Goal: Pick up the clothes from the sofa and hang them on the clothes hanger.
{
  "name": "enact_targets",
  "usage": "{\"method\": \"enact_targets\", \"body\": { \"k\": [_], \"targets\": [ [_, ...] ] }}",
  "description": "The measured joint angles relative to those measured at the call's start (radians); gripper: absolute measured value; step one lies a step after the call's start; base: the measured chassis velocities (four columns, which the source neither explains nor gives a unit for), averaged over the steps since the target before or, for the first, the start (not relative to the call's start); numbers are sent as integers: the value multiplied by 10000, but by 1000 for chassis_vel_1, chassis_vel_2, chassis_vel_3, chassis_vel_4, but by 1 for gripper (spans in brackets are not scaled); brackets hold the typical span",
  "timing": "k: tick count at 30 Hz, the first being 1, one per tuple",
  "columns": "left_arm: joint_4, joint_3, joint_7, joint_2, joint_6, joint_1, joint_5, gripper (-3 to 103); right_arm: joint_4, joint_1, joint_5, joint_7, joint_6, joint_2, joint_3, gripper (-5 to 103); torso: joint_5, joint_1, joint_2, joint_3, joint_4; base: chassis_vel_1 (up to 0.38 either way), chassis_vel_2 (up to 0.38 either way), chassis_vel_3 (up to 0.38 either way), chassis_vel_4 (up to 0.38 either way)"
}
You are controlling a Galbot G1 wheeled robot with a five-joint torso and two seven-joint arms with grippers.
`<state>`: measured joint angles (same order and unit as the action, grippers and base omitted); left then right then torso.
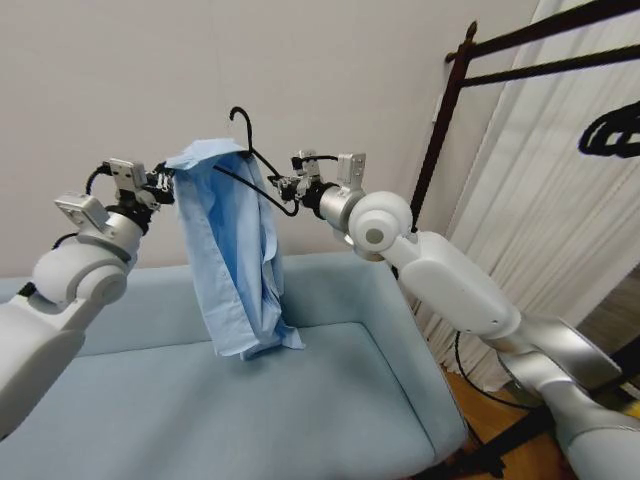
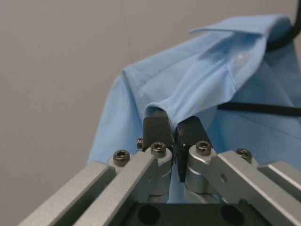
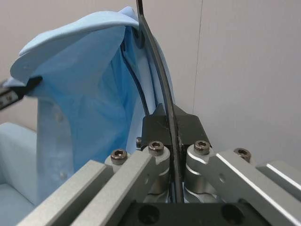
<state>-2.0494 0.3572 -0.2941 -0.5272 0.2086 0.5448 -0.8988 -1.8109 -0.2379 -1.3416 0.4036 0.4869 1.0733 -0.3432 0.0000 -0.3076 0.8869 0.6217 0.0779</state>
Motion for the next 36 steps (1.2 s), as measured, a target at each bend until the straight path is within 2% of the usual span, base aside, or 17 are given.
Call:
{"method": "enact_targets", "body": {
  "k": [7, 8, 10, 13, 14, 16, 17, 18, 19, 23, 24, 28, 31, 32, 33, 34, 36],
  "targets": [
    [-1092, 370, -304, -208, 557, 1331, 3, 0, 37, -228, -29, -94, 8, 13, -21, 2, 1, 0, 0, 0, 0, 0, 0, 0, 0],
    [-1130, 479, -330, -240, 563, 1541, 49, 5, 38, -261, -30, -173, 11, -31, -48, 2, 0, 1, 0, 0, 0, 0, 0, 0, 0],
    [-1137, 596, -352, -251, 565, 1695, 58, 5, 40, -294, -30, -268, 11, -73, -82, 2, 0, 0, 0, 0, 1, 0, 0, 0, 0],
    [-1150, 1204, -375, -208, 595, 2196, -126, 22, 116, -408, -28, -701, 11, -248, -225, 2, -1, 0, 0, 1, 1, 0, 0, 0, 0],
    [-1150, 1204, -375, -208, 595, 2196, -126, 22, 116, -408, -28, -701, 11, -248, -225, 2, -1, 0, 0, 1, 1, 0, 0, 0, 0],
    [-1271, 1858, -360, -81, 682, 2657, -454, 32, 296, -514, 0, -1141, 10, -389, -347, 2, 1, 0, 0, 0, 1, 0, 0, 0, 0],
    [-1330, 2195, -331, -20, 713, 2894, -605, 32, 375, -545, 16, -1279, 8, -421, -368, 2, 1, 0, 0, 0, 1, 0, 0, 0, 0],
    [-1376, 2596, -291, 41, 734, 3153, -781, 38, 433, -570, 22, -1399, 1, -446, -381, 2, 0, 0, 0, 0, 0, 0, 0, 0, 0],
    [-1376, 2596, -291, 41, 734, 3153, -781, 38, 433, -570, 22, -1399, 1, -446, -381, 2, 0, 0, 0, 0, 0, 0, 0, 0, 0],
    [-1142, 3655, -178, 294, 753, 3688, -1052, 59, 550, -582, 244, -2163, -112, -697, -490, 2, -3, 1, 0, 0, -2, 0, 0, 0, 0],
    [-1142, 3655, -178, 294, 753, 3688, -1052, 59, 550, -582, 244, -2163, -112, -697, -490, 2, -3, 1, 0, 0, -2, 0, 0, 0, 0],
    [-615, 3914, -39, 739, 891, 3469, -1434, 70, 473, -457, 380, -2961, -156, -1096, -504, 2, -2, 0, 0, 0, -1, 0, 0, 0, 0],
    [4, 3563, 429, 1274, 1200, 2580, -2035, 86, 209, -307, 471, -3812, -159, -1587, -490, 2, 1, 0, 0, 0, 1, 0, 0, 0, 0],
    [165, 3367, 668, 1415, 1282, 2273, -2251, 86, 143, -279, 494, -4022, -159, -1706, -483, 2, 1, 0, 0, 0, 2, 0, 0, 0, 0],
    [414, 3077, 1096, 1616, 1387, 1789, -2582, 92, 91, -244, 616, -4448, -160, -1935, -478, 2, 0, 0, 0, 0, 3, 0, 0, 0, 0],
    [414, 3077, 1096, 1616, 1387, 1789, -2582, 92, 91, -244, 616, -4448, -160, -1935, -478, 2, 0, 0, 0, 0, 3, 0, 0, 0, 0],
    [973, 2672, 2161, 1960, 1589, 1002, -3212, 99, 105, -232, 1028, -5372, -246, -2288, -526, 2, 3, 0, 0, 0, 6, 0, 0, 0, 0]
  ]
}}
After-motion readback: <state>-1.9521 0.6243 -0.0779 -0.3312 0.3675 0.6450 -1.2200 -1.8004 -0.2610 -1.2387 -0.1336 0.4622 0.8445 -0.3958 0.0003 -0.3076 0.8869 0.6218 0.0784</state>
